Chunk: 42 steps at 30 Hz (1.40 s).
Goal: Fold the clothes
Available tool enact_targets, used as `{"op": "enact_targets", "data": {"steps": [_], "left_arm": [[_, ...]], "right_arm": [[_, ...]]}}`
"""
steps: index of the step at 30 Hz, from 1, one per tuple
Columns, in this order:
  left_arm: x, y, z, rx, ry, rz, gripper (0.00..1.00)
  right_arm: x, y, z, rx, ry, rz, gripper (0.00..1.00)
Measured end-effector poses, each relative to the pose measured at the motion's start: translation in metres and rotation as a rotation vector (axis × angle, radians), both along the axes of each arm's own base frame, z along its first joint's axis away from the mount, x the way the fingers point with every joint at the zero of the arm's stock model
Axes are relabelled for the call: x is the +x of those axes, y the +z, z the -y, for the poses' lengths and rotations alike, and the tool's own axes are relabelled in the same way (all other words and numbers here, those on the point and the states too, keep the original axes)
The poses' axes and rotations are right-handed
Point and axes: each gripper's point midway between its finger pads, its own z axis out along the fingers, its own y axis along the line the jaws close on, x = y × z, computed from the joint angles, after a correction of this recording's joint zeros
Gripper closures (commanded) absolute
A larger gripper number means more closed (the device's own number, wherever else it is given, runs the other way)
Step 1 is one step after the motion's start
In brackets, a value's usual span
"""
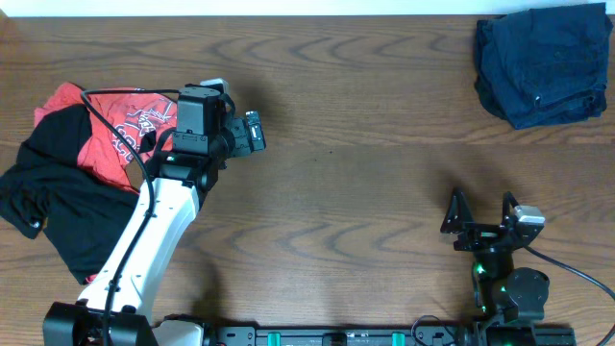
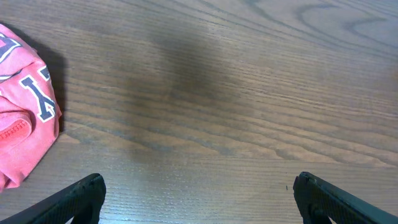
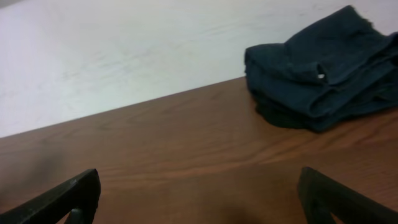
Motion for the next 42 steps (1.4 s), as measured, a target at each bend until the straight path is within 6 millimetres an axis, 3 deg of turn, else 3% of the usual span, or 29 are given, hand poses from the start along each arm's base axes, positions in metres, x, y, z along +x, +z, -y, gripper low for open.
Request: {"op": "enact_targets", "data": {"steps": [42], "left_arm": [[-0.0016,-0.0015,-0.0003,0.002,0.0,-0.009,0.02]], "right_arm": [[-0.0005,-0.0045,-0.0048,-0.004,0.016,-0.018,0.01]]}}
